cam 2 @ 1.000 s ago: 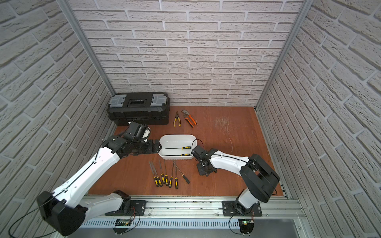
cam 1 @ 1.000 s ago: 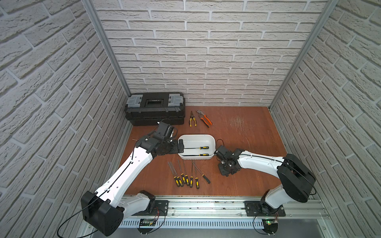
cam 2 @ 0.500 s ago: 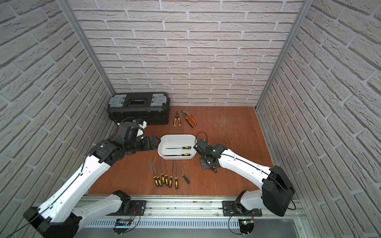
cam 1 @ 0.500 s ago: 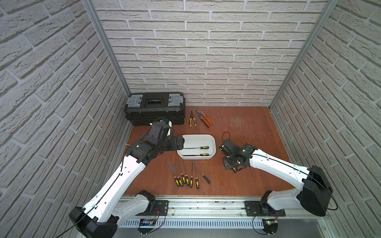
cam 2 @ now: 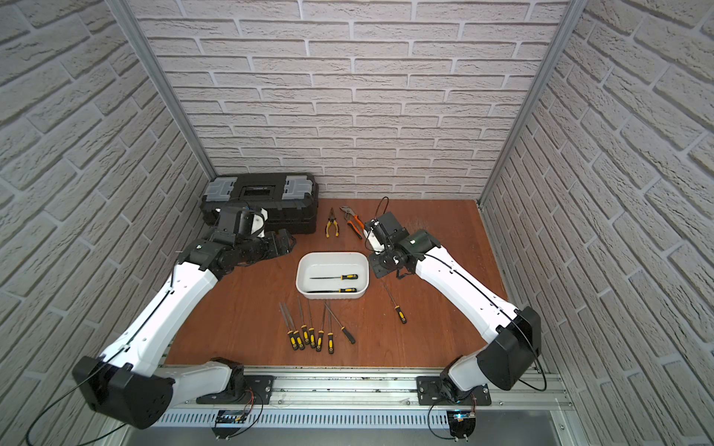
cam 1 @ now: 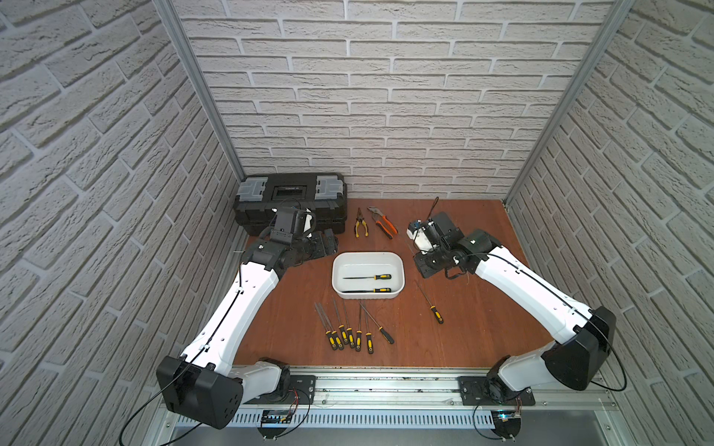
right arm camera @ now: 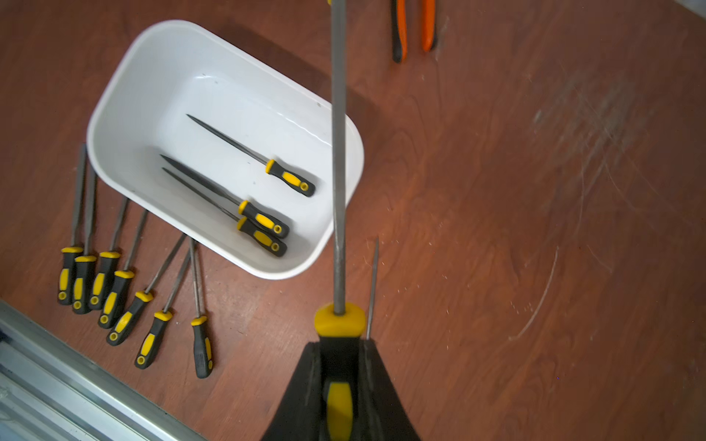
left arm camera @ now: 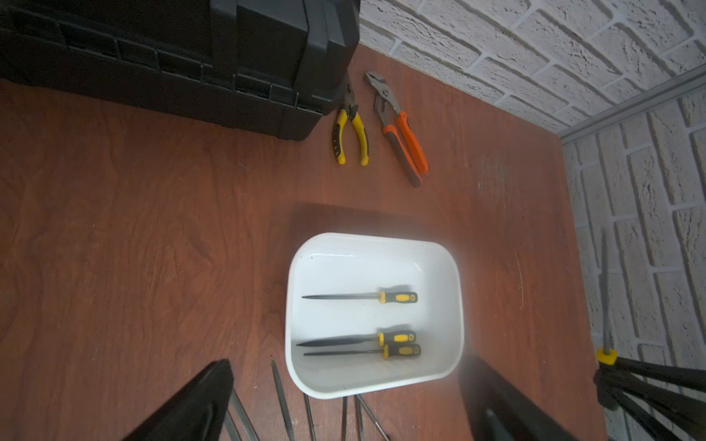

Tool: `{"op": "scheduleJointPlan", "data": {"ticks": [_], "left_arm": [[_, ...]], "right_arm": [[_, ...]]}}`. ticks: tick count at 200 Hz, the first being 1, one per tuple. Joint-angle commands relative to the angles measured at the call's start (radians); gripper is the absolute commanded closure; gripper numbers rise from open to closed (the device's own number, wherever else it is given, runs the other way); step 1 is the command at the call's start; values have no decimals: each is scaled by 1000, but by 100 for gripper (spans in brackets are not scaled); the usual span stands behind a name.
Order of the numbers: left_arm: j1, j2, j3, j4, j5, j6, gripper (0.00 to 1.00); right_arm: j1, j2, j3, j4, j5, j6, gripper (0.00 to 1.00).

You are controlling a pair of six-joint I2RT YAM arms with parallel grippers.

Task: Put the file tool into the storage box
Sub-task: Place the file tool in the storage box.

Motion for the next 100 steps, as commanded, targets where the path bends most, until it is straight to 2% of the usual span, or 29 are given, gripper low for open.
{"op": "scheduleJointPlan", "data": {"ticks": [1,42,100], "left_arm": [[42,-14,15,-43,29,-6,2],[125,-93,-90,-104,94,-44,2],[160,-166,-169,-162,104,-66,2]], "right_arm": [[-1,58,62,3,-126,-172,90],[1,163,139,4,-207,-354,88],[18,313,214,-25,-152,-565,88]]}}
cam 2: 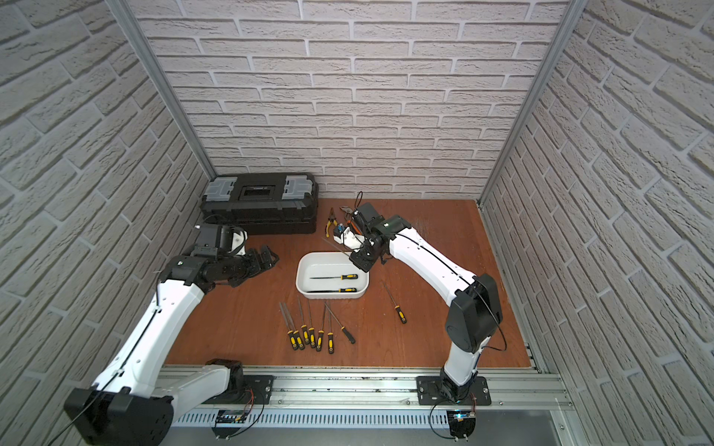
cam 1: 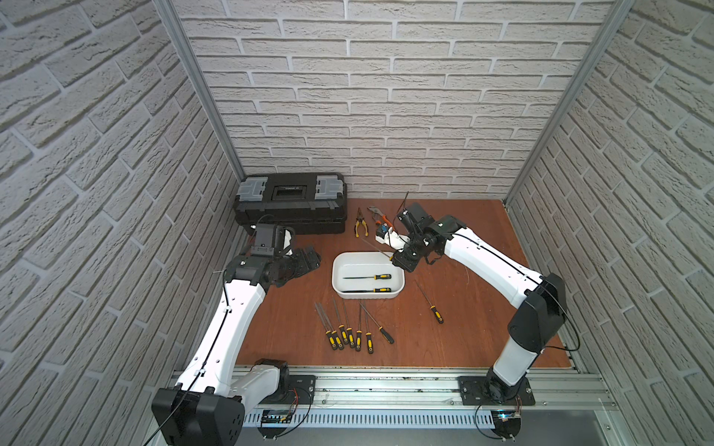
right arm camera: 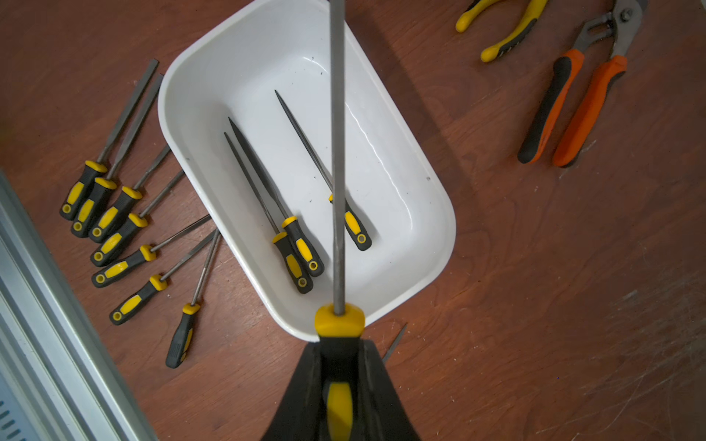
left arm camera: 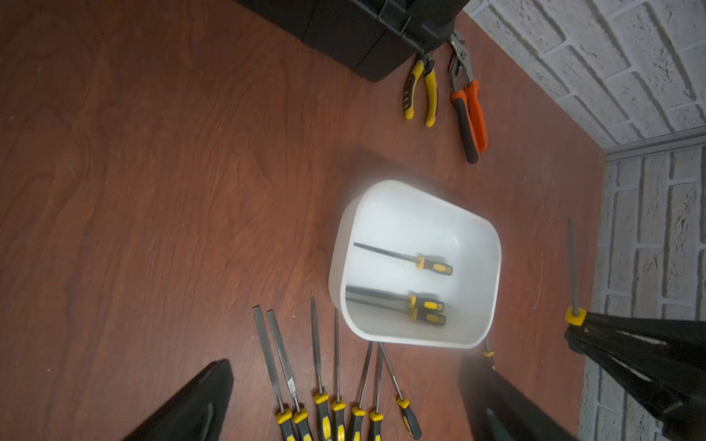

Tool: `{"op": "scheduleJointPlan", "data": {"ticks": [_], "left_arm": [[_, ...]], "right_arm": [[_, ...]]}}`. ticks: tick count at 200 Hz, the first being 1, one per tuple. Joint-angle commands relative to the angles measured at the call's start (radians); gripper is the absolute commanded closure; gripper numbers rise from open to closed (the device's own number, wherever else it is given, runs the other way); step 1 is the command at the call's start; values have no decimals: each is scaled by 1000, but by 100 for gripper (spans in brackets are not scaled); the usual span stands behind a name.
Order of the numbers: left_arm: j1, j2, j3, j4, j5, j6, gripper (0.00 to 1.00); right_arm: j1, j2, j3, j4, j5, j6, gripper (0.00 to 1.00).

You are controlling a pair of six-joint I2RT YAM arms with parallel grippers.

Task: Put the file tool into the storage box
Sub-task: Place the file tool in the storage box.

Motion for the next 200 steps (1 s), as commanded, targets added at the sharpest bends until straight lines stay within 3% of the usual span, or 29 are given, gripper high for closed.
{"op": "scheduleJointPlan", "data": {"ticks": [1,95,169,181,200], "left_arm": [[12,-21,-11,-22,21,-16,2],[12,73,117,-94,18,3,2],[-36,124,162,-113,-7,-23,2],[-46,128,159,-103,-7,-29,2],[-66,137,150,-95,-13,-37,2]], "right_arm": [[15,44,38,-15,16,-138,88],[40,258,42,192,136,-308,88],[41,342,42,289,171,-330,87],[43,346,45,295,165,-322,82],[46,351,60,293,170,-303,58]]}}
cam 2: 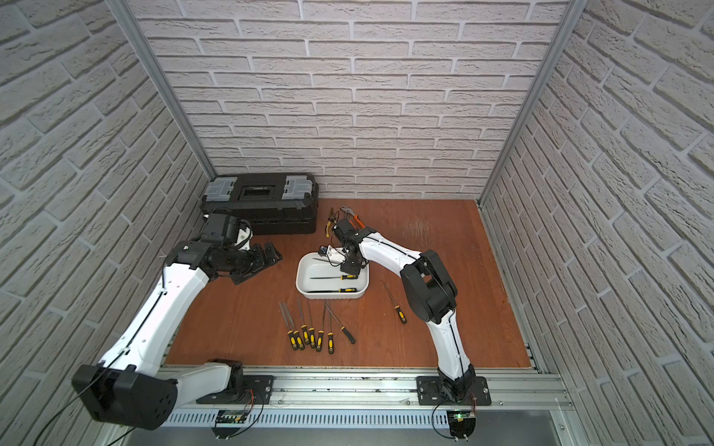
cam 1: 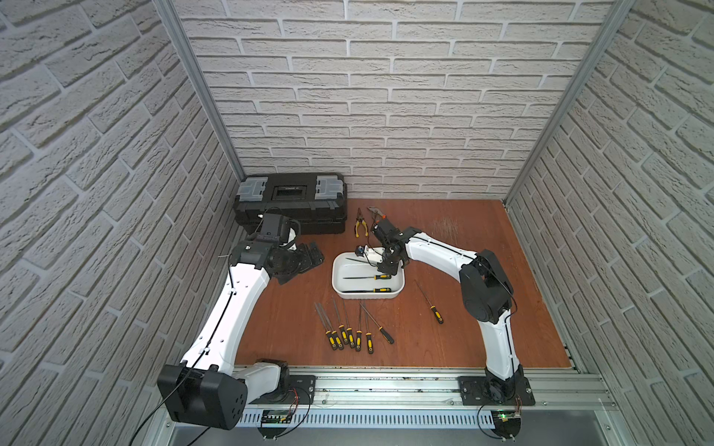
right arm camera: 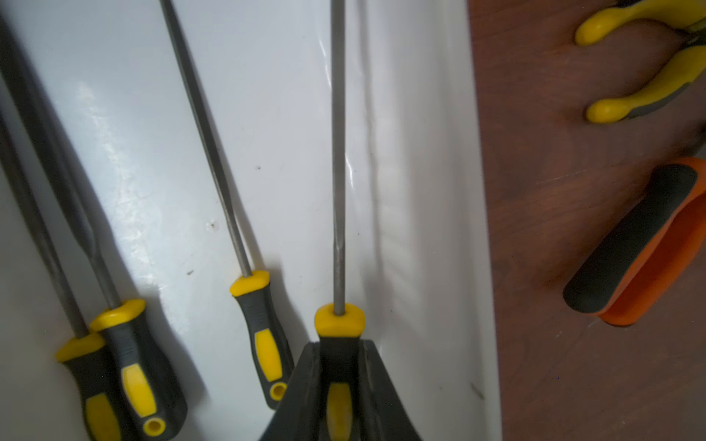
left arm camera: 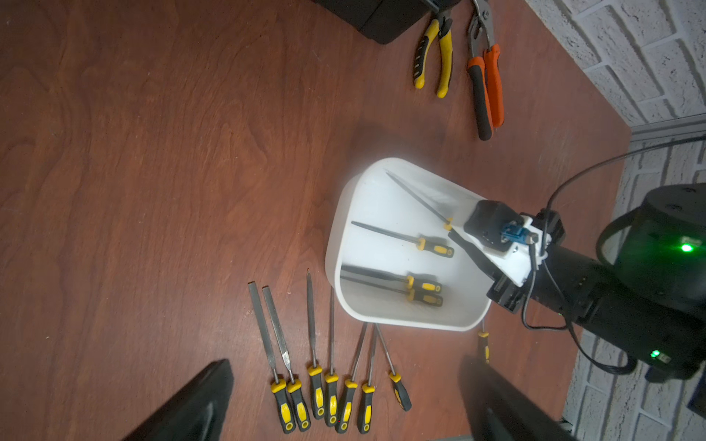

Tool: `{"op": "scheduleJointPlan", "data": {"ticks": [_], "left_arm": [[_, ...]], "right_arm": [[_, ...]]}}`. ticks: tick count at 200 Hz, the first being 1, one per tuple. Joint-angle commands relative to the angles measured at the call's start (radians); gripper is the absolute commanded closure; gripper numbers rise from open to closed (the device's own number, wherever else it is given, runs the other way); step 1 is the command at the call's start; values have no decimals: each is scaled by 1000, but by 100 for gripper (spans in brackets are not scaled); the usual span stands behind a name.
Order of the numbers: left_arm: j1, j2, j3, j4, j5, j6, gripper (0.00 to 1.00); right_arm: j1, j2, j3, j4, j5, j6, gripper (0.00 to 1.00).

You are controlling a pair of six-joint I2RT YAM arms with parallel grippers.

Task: Put the file tool into the storage box
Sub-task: Place the file tool in the storage box.

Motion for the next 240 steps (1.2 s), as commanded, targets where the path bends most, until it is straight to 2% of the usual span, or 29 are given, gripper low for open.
{"op": "scheduleJointPlan", "data": {"ticks": [1,16,34,68,109,134,154,179,200,240], "left_arm": [[-26,11,18,9,-18,-16,2],[-45,19,13,10,-27,-20,2],[-66,17,1,17,-43,-28,2],[-72,-21,-54,50,-51,-44,2],[-93,-66,-82,21,-89,-9,2],[-146,-105,-115,35,-136,-3,2],[-198,-142,-167,75,-166,-20,2],[-262,-160,-225,131,-179,-54,2],[-327,-155,-265,167,-197,-81,2],[-399,-125,-266,166,-185,-89,2]], "right_arm": [[10,0,15,38,6,14,57],[10,-9,20,34,11,39,46],[12,-38,15,37,19,82,40],[7,-141,-13,50,66,305,40],[-8,-395,-167,123,161,625,40],[-18,-512,-260,108,254,811,40],[-24,-546,-272,10,285,915,40],[-34,-601,-331,-50,300,997,40],[-69,-662,-394,-47,259,1047,40],[-140,-730,-484,-71,212,1113,40]]}}
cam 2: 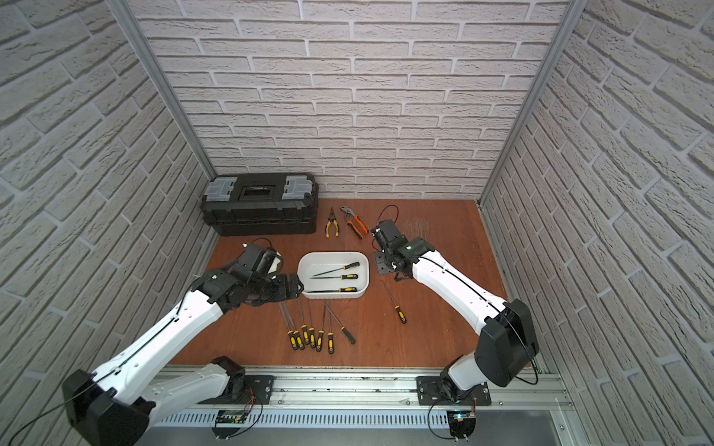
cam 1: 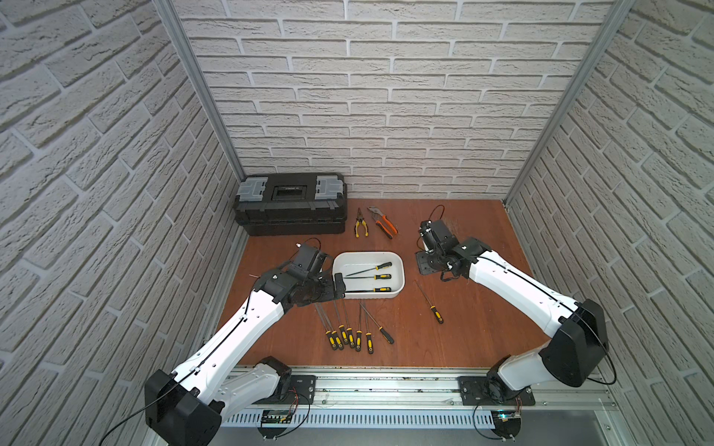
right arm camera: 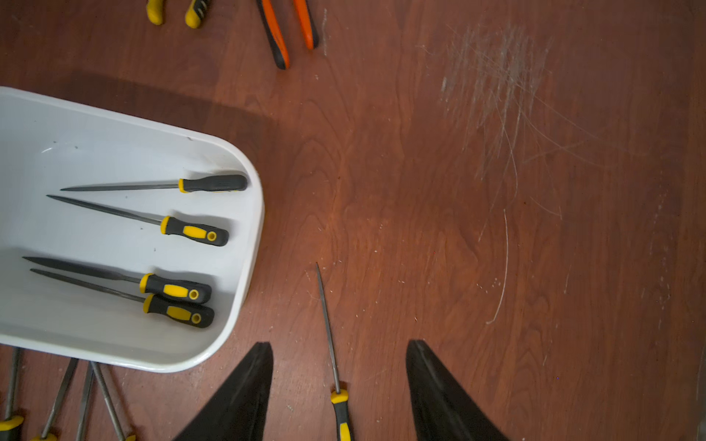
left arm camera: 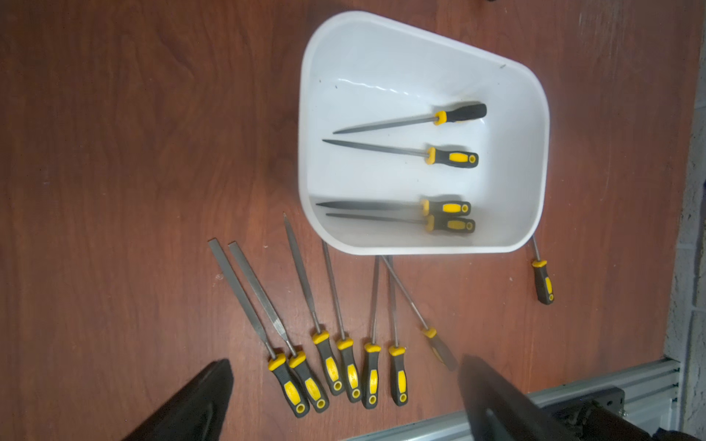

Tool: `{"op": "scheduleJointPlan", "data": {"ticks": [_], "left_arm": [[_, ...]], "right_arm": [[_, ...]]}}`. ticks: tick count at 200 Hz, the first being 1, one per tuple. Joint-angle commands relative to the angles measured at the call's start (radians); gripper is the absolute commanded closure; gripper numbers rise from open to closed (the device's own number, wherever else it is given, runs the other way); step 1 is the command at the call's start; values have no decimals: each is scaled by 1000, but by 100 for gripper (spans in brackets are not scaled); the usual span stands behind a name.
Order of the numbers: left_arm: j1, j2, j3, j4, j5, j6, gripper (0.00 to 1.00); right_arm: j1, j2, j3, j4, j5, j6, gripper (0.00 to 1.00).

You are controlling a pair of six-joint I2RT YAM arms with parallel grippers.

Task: Put the file tool into the storage box
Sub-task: Place the file tool in the storage box, then pick up the file tool from the center of the board.

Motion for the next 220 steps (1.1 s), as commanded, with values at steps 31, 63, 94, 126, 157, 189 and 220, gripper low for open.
{"op": "scheduleJointPlan", "data": {"ticks": [31,63,94,126,157,189,220], "left_arm": [[-25,14,-5,18,-3,-16,2],[-8,-26,-46,45,47,-29,2],[54,-53,-53,-23,37,18,2],[163,-72,-53,17,131,1,2],[211,-46,-3,67,123,-15,2],[229,49,80,105,132,-1,2],[227,115,161,101,145,32,2]], "right_arm": [[-70,-106,-127,-41,-69,128,39],[-93,-135,-221,-25,-116,164,38],[-95,-117,-289,-11,-168,158,38],[-94,-110,-352,-9,-215,155,38],[-88,-93,-394,21,-320,152,38],[-66,-60,-430,11,-292,174,38],[-66,-48,-469,53,-292,196,38]]}}
